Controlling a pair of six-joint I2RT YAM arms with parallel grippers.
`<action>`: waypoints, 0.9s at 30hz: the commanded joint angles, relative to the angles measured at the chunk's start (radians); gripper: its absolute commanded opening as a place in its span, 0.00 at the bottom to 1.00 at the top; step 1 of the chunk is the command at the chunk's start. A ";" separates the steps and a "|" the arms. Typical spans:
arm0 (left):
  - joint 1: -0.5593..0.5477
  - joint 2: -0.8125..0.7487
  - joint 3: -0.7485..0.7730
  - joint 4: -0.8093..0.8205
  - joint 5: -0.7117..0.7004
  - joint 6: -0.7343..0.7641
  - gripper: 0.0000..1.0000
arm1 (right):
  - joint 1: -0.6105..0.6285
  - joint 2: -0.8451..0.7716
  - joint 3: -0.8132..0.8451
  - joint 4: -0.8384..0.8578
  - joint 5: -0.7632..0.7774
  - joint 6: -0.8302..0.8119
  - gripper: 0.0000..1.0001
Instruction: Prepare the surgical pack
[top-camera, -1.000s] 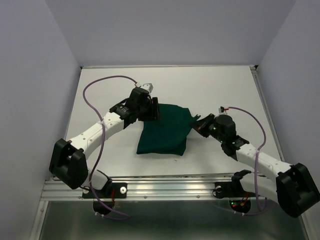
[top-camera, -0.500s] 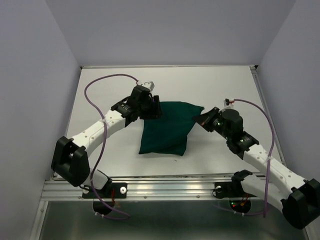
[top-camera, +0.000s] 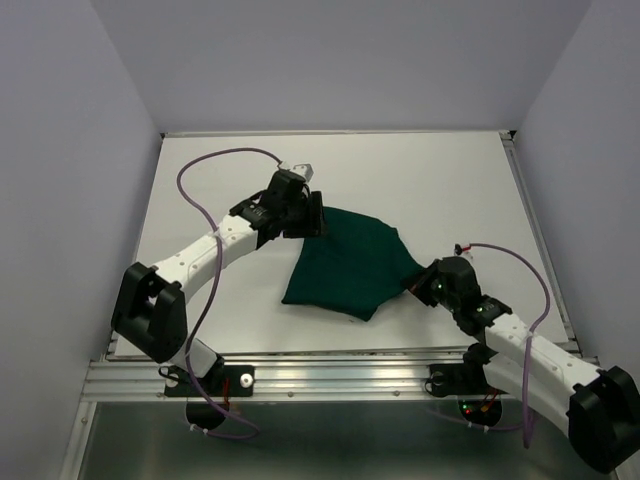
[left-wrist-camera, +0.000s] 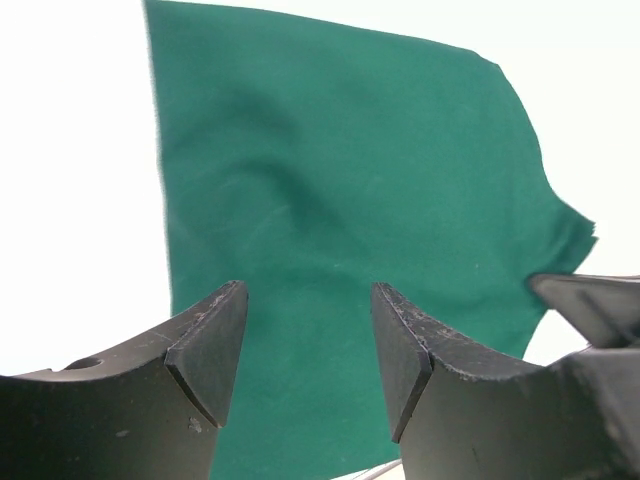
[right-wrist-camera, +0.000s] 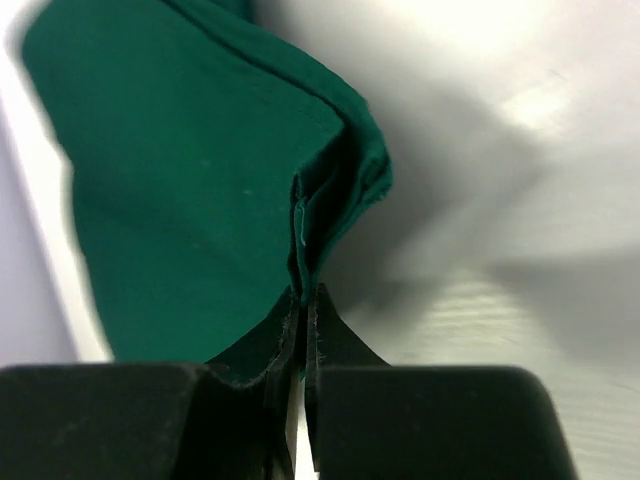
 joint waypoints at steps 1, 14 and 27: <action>-0.007 0.005 0.026 0.028 0.016 0.002 0.63 | -0.004 0.040 -0.064 0.020 0.040 0.007 0.01; -0.038 0.030 0.046 0.044 0.052 0.010 0.62 | -0.004 0.056 -0.095 0.021 0.012 -0.006 0.01; -0.338 0.298 0.374 -0.157 -0.090 0.068 0.61 | -0.004 0.151 -0.117 0.060 -0.006 0.023 0.01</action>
